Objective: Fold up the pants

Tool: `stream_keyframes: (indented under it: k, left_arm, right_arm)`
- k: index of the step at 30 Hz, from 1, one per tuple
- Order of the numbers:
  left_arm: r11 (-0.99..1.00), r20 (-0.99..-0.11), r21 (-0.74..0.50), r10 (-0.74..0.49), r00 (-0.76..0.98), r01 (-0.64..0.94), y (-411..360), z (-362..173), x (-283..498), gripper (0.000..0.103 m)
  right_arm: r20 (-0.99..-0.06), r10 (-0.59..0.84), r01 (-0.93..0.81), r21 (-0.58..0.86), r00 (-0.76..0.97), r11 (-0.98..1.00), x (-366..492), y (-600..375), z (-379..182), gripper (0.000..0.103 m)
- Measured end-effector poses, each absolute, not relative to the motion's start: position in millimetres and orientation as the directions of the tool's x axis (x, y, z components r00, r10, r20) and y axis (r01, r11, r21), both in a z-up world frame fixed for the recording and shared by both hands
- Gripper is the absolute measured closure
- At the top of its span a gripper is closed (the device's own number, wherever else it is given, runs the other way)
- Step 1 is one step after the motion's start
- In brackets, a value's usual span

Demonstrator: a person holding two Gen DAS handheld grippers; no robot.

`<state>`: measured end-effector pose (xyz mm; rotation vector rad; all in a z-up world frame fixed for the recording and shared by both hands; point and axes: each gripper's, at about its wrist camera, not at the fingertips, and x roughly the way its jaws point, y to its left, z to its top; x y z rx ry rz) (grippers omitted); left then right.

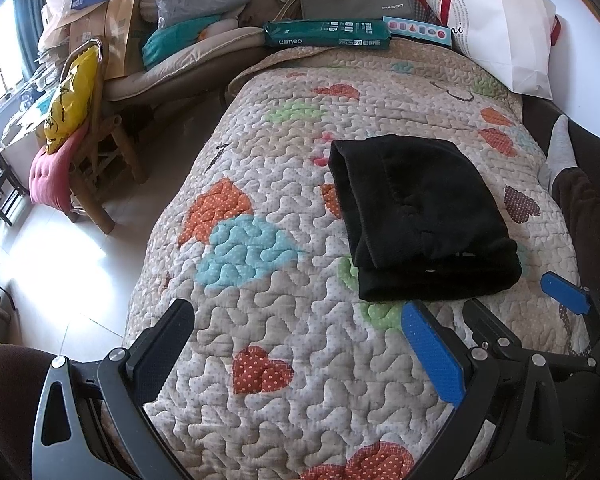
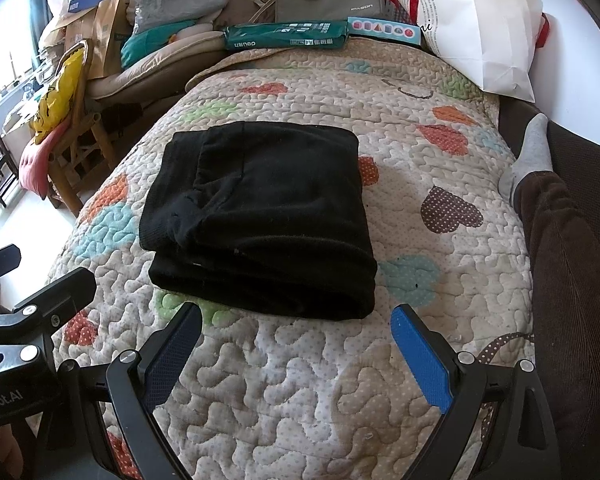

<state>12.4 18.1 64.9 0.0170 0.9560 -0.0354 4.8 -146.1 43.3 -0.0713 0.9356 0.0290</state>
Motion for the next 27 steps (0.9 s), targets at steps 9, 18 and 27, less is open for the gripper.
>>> stream_keyframes:
  k: [9, 18, 27]
  left_arm:
    - [0.999, -0.818, 0.0, -0.02, 0.575, 0.035, 19, 64, 13, 0.0]
    - [0.999, -0.816, 0.002, -0.018, 0.578, 0.035, 20, 63, 12, 0.0]
    - [0.999, -0.794, 0.012, -0.023, 0.608, 0.053, 15, 73, 9, 0.0]
  right_arm:
    - [-0.808, -0.008, -0.063, -0.056, 0.589, 0.996, 4, -146, 42, 0.005]
    - [-0.813, -0.012, -0.072, -0.066, 0.582, 0.995, 5, -145, 41, 0.005]
    - [-0.818, -0.018, -0.074, -0.074, 0.574, 0.994, 6, -145, 39, 0.005]
